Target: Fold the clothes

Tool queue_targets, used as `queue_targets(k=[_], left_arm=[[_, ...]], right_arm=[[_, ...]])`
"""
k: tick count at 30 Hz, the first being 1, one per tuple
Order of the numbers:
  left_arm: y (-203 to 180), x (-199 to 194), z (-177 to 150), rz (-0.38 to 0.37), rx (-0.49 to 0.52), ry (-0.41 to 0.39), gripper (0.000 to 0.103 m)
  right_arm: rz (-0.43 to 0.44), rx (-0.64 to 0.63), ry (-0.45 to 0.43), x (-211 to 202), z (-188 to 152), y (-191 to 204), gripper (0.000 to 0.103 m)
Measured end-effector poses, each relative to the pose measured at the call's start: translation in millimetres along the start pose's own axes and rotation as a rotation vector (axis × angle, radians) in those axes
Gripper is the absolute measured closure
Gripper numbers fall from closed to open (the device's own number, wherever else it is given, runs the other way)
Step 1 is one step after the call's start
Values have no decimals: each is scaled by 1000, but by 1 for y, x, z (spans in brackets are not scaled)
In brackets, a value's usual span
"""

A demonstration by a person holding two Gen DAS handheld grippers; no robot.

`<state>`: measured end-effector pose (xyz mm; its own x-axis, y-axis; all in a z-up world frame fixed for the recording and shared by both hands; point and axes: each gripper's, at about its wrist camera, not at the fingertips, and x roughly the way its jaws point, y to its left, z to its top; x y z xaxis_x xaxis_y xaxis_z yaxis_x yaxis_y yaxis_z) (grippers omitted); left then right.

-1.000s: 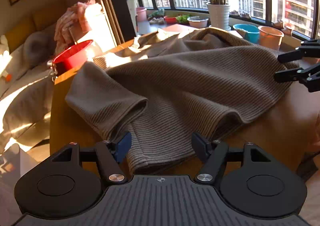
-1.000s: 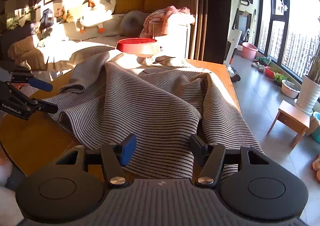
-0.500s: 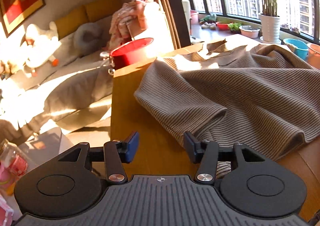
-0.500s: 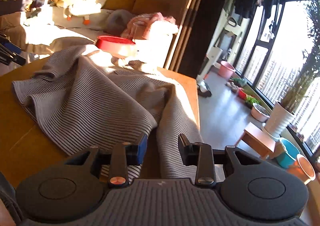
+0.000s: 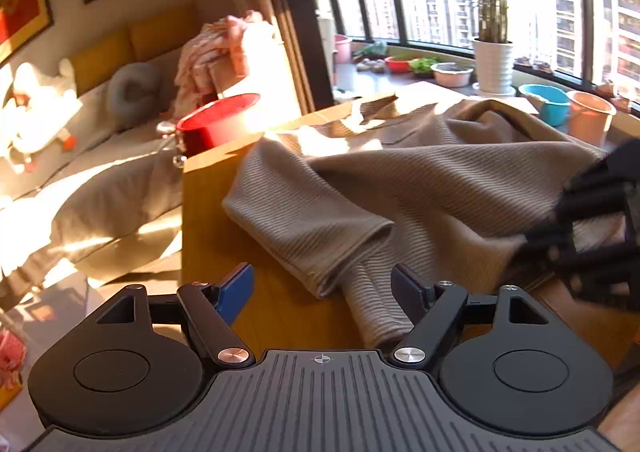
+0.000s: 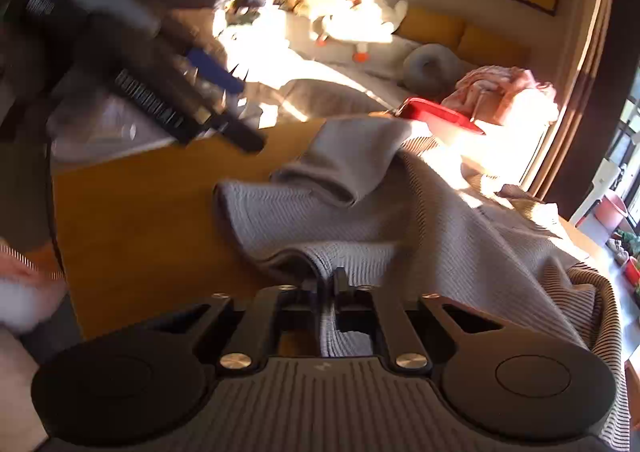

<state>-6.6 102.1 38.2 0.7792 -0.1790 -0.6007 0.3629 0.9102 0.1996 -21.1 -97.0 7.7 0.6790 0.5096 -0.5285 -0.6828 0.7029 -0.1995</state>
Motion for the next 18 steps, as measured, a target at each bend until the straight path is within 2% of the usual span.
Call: queue_targets(k=[2, 5, 7, 9, 10, 11, 12, 13, 14, 15, 16, 18], left_arm=[[-14, -2, -3, -83, 57, -9, 16], [-43, 7, -1, -106, 147, -26, 12], [-57, 23, 4, -58, 173, -28, 12], [-65, 42, 9, 11, 189, -24, 28], [-63, 51, 10, 42, 183, -13, 52], [-61, 59, 12, 73, 176, -2, 69], [-51, 64, 15, 93, 130, 4, 71], [-42, 61, 17, 103, 92, -3, 74], [-33, 58, 19, 113, 54, -9, 75], [-23, 55, 21, 124, 16, -16, 75], [-14, 52, 24, 134, -21, -23, 76], [-8, 44, 28, 149, -31, -38, 76]], right_arm=[[-17, 64, -52, -14, 14, -16, 99], [-17, 129, -111, -34, 30, -36, 99], [-25, 125, -135, -41, 34, -39, 99], [-26, 127, -133, -44, 30, -39, 99], [-27, 128, -131, -46, 28, -39, 99], [-39, 114, -117, -48, 21, -37, 98], [-52, 101, -102, -50, 14, -36, 91], [-103, 70, -89, -55, 4, -32, 83], [-158, 41, -79, -59, -6, -27, 56], [-226, 9, -62, -64, -21, -22, 36], [-293, -21, -44, -69, -36, -18, 34], [-346, 21, 12, -69, -55, -23, 33]])
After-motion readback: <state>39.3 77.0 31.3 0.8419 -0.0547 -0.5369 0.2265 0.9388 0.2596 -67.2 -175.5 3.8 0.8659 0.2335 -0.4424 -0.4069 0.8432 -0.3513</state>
